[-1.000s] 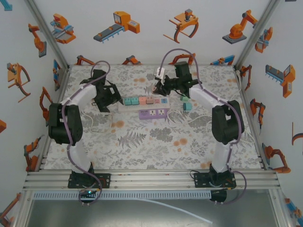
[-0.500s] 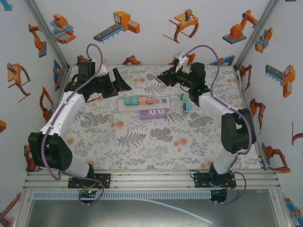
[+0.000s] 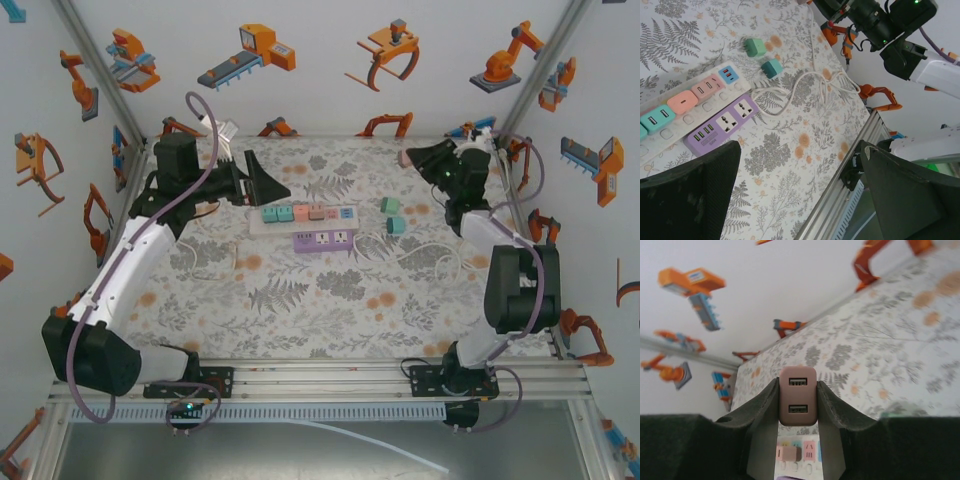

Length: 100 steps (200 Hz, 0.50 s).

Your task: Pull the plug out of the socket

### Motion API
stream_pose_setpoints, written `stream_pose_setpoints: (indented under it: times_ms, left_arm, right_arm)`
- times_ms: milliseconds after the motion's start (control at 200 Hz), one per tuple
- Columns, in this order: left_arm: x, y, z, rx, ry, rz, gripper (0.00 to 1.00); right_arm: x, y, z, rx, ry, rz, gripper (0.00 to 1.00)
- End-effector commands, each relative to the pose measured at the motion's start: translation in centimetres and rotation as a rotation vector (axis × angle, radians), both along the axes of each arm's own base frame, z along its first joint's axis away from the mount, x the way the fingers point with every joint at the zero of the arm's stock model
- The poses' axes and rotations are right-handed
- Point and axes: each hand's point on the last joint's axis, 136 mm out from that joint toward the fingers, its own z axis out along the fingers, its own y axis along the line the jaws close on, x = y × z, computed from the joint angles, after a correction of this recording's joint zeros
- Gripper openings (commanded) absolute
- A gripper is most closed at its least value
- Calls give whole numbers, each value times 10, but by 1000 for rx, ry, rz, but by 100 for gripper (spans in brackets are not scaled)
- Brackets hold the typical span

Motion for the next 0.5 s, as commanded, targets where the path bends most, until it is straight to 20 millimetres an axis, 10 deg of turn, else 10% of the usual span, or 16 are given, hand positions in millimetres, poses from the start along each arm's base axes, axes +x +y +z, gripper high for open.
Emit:
stream_pose_setpoints:
  times_ms: [0, 496]
  left_arm:
    - [-8, -1, 9, 1, -61, -31, 97]
    - [-12, 2, 4, 25, -63, -25, 97]
  right_arm:
    - [-4, -32, -13, 96, 89, -132, 0]
    - [-7, -60, -128, 92, 370, -150, 4]
